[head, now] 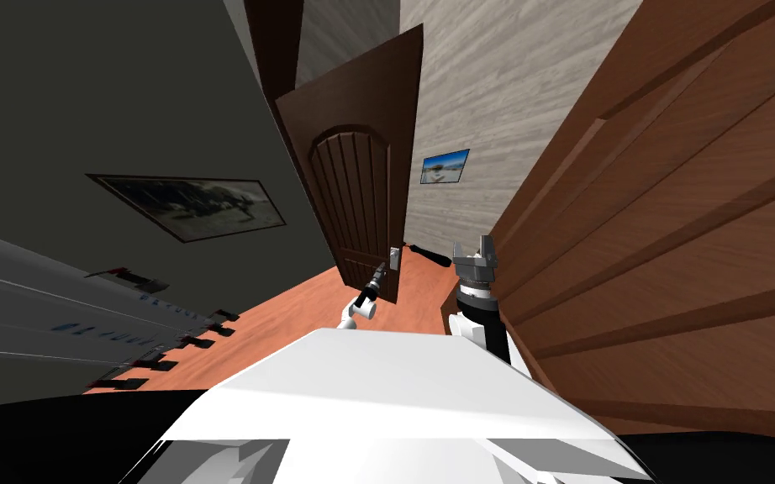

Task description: Push the door open

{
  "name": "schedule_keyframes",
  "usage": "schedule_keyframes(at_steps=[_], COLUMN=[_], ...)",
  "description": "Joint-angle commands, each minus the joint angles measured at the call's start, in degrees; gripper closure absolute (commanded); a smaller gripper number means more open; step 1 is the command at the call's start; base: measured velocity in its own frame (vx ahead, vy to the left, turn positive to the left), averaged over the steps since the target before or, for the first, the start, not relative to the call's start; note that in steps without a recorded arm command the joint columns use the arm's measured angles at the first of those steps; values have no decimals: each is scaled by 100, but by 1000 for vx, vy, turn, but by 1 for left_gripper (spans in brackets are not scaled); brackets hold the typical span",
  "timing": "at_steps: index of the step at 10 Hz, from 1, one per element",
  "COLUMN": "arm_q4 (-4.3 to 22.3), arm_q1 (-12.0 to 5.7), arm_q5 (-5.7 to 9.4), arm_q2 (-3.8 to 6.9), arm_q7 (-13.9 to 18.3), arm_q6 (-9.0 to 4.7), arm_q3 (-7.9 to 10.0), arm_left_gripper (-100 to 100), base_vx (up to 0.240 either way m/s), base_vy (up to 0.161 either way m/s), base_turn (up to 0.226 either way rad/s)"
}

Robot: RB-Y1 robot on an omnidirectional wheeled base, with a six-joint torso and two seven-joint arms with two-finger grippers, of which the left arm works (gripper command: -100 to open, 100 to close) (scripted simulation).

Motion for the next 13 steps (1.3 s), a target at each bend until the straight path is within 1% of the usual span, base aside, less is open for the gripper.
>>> schedule_keyframes(at_steps=[1, 4, 7, 8, 9, 13], arm_q4=[46, 140, 227, 215, 215, 215], arm_q1=[-29, -78, -123, -119, -119, -119], arm_q5=[-5, -22, -37, -34, -34, -34], arm_q2=[6, -17, -81, -68, -68, -68], arm_q7=[2, 0, -3, -1, -1, -1], arm_q6=[-29, -90, -145, -135, -135, -135], arm_q3=[26, 89, 147, 137, 137, 137], arm_left_gripper=[-100, -100, -100, -100, 100, 100], base_vx=[199, 209, 207, 81, -10, -20], base_vy=[-71, -99, -83, -37, 5, 9], base_turn=[-21, -29, -33, 3, 2, -2])
